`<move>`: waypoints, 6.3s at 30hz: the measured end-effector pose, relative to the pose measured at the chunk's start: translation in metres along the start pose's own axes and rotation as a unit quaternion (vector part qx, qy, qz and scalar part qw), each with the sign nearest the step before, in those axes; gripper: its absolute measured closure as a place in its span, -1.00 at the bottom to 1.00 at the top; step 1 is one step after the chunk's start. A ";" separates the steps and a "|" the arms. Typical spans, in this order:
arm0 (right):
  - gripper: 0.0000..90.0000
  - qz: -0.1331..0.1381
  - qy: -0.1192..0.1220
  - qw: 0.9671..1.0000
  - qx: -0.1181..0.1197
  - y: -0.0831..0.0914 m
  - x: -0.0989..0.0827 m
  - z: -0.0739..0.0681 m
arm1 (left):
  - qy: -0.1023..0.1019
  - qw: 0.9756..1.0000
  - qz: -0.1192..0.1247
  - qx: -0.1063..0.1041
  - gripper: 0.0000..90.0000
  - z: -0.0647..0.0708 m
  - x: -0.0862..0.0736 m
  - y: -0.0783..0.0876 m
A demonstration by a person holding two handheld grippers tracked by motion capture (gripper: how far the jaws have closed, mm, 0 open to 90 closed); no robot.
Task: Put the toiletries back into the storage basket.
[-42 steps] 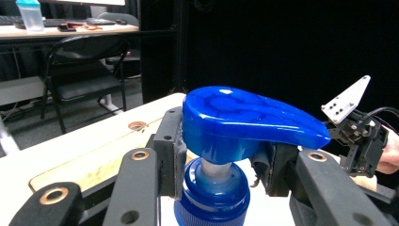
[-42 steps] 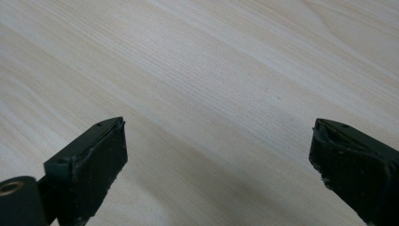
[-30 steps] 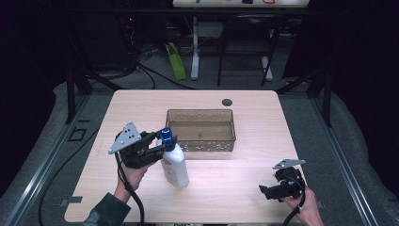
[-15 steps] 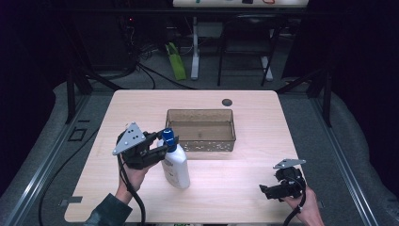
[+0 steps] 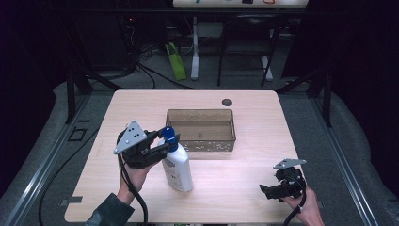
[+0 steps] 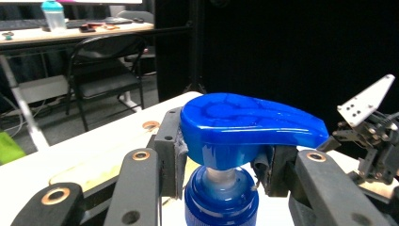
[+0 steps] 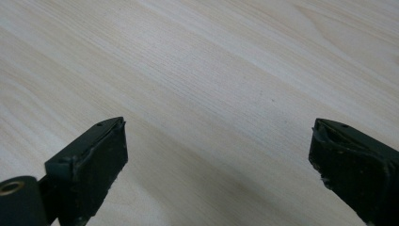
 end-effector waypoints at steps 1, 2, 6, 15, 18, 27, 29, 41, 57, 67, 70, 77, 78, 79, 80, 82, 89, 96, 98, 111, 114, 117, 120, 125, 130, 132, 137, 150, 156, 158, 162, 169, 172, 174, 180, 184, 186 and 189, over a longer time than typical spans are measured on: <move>-0.90 0.000 0.000 1.000 -0.001 0.000 0.000 0.000 | 0.001 1.000 0.001 0.002 0.32 -0.001 0.001 0.000; -0.90 0.000 0.000 1.000 -0.001 0.000 0.000 0.000 | 0.003 1.000 0.003 0.004 0.32 -0.001 0.003 0.000; -0.90 0.000 0.000 1.000 -0.002 0.001 0.000 0.000 | 0.008 1.000 0.005 0.015 0.32 -0.004 0.009 0.001; -0.90 0.002 0.001 1.000 -0.004 0.002 0.000 0.001 | 0.014 0.999 0.006 0.033 0.32 -0.009 0.016 -0.001; -0.90 0.002 0.001 1.000 -0.005 0.002 0.000 0.001 | 0.020 0.999 0.006 0.038 0.32 -0.011 0.018 -0.001; -0.90 0.001 0.002 1.000 -0.007 0.002 0.000 0.001 | 0.028 0.998 0.003 0.058 0.32 -0.016 0.025 -0.001; -0.90 0.003 0.001 1.000 -0.007 0.002 0.001 0.001 | 0.031 0.998 0.004 0.062 0.32 -0.017 0.027 -0.001; -0.90 0.005 0.002 1.000 -0.011 0.004 0.001 0.002 | 0.034 0.996 0.011 0.079 0.32 -0.022 0.040 -0.001; -0.89 0.007 -0.001 1.000 -0.013 0.005 0.001 0.003 | 0.036 0.994 0.018 0.100 0.32 -0.028 0.058 -0.003; -0.89 0.006 0.000 1.000 -0.016 0.004 0.000 0.004 | 0.041 0.993 0.027 0.103 0.32 -0.031 0.070 -0.002; -0.89 0.007 -0.003 1.000 -0.015 0.004 0.000 0.004 | 0.040 0.993 0.028 0.106 0.32 -0.032 0.073 -0.002; -0.88 0.004 -0.001 1.000 -0.015 0.003 0.000 0.004 | 0.038 0.993 0.032 0.109 0.32 -0.036 0.083 -0.004; -0.88 0.004 -0.001 1.000 -0.015 0.003 0.000 0.004 | 0.038 0.993 0.032 0.109 0.32 -0.036 0.083 -0.004; -0.88 0.004 -0.004 1.000 -0.015 0.003 0.000 0.004 | 0.039 0.993 0.035 0.110 0.32 -0.038 0.086 -0.004; -0.88 0.004 -0.004 1.000 -0.015 0.003 0.000 0.004 | 0.039 0.993 0.035 0.110 0.32 -0.038 0.086 -0.004; -0.88 0.001 -0.005 1.000 -0.015 0.003 -0.001 0.004 | 0.039 0.992 0.037 0.112 0.32 -0.039 0.090 -0.004; -0.88 0.002 -0.004 1.000 -0.014 0.002 -0.001 0.005 | 0.034 0.992 0.039 0.115 0.32 -0.042 0.100 -0.008; -0.88 0.000 -0.005 1.000 -0.015 0.002 -0.002 0.006 | 0.036 0.991 0.043 0.118 0.32 -0.045 0.108 -0.011; -0.88 0.000 -0.005 1.000 -0.016 0.002 -0.001 0.006 | 0.038 0.991 0.045 0.119 0.32 -0.046 0.110 -0.013; -0.87 0.002 -0.005 1.000 -0.017 0.003 -0.001 0.006 | 0.043 0.989 0.049 0.133 0.32 -0.053 0.122 -0.025; -0.87 0.000 -0.005 1.000 -0.018 0.003 -0.001 0.007 | 0.044 0.989 0.050 0.134 0.32 -0.054 0.124 -0.027; -0.86 0.004 0.000 1.000 -0.019 0.004 0.000 0.005 | 0.042 0.988 0.050 0.137 0.32 -0.055 0.127 -0.032; -0.87 0.003 0.002 1.000 -0.018 0.003 0.000 0.005 | 0.043 0.988 0.052 0.141 0.32 -0.056 0.128 -0.035; -0.87 0.002 -0.002 1.000 -0.019 0.003 -0.001 0.006 | 0.045 0.987 0.052 0.147 0.32 -0.057 0.131 -0.042; -0.87 0.001 -0.001 1.000 -0.020 0.004 -0.001 0.006 | 0.054 0.986 0.051 0.151 0.32 -0.060 0.132 -0.050; -0.87 0.001 -0.001 1.000 -0.020 0.003 -0.001 0.006 | 0.055 0.986 0.050 0.152 0.32 -0.061 0.132 -0.052; -0.87 0.002 -0.001 1.000 -0.018 0.004 -0.001 0.006 | 0.056 0.984 0.053 0.158 0.32 -0.061 0.132 -0.060; -0.87 0.003 0.002 1.000 -0.017 0.004 0.000 0.004 | 0.062 0.982 0.053 0.168 0.32 -0.062 0.130 -0.074; -0.87 0.004 0.005 1.000 -0.017 0.004 0.001 0.004 | 0.068 0.980 0.055 0.180 0.32 -0.063 0.129 -0.079; -0.87 0.003 0.006 1.000 -0.018 0.004 0.001 0.004 | 0.070 0.979 0.054 0.182 0.32 -0.064 0.127 -0.081; -0.86 0.003 0.005 1.000 -0.017 0.004 0.001 0.004 | 0.075 0.977 0.059 0.188 0.32 -0.065 0.125 -0.084; -0.86 0.003 0.006 1.000 -0.017 0.005 0.001 0.003 | 0.076 0.976 0.055 0.197 0.32 -0.066 0.120 -0.093; -0.86 0.004 0.006 1.000 -0.018 0.005 0.001 0.003 | 0.078 0.975 0.056 0.200 0.32 -0.068 0.117 -0.097; -0.86 0.005 0.007 1.000 -0.018 0.006 0.001 0.003 | 0.076 0.975 0.055 0.200 0.32 -0.068 0.116 -0.098; -0.86 0.005 0.005 1.000 -0.015 0.005 0.001 0.001 | 0.082 0.974 0.045 0.204 0.32 -0.071 0.106 -0.105; -0.86 0.006 0.007 1.000 -0.014 0.005 0.002 0.000 | 0.083 0.974 0.041 0.208 0.32 -0.073 0.100 -0.109; -0.86 0.007 0.011 1.000 -0.015 0.005 0.002 0.000 | 0.082 0.974 0.038 0.208 0.32 -0.074 0.096 -0.111; -0.86 0.005 0.010 1.000 -0.013 0.005 0.002 0.000 | 0.082 0.973 0.037 0.212 0.32 -0.075 0.092 -0.112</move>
Point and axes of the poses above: each handheld gripper's, and its own axes: y roughly backward along the jaws, x roughly out of its top, z roughly to its right, the point moved 9 cm from there along -y, roughly forward along the jaws, and after that the axes turned 12 degrees about x, right-handed, at the moved point
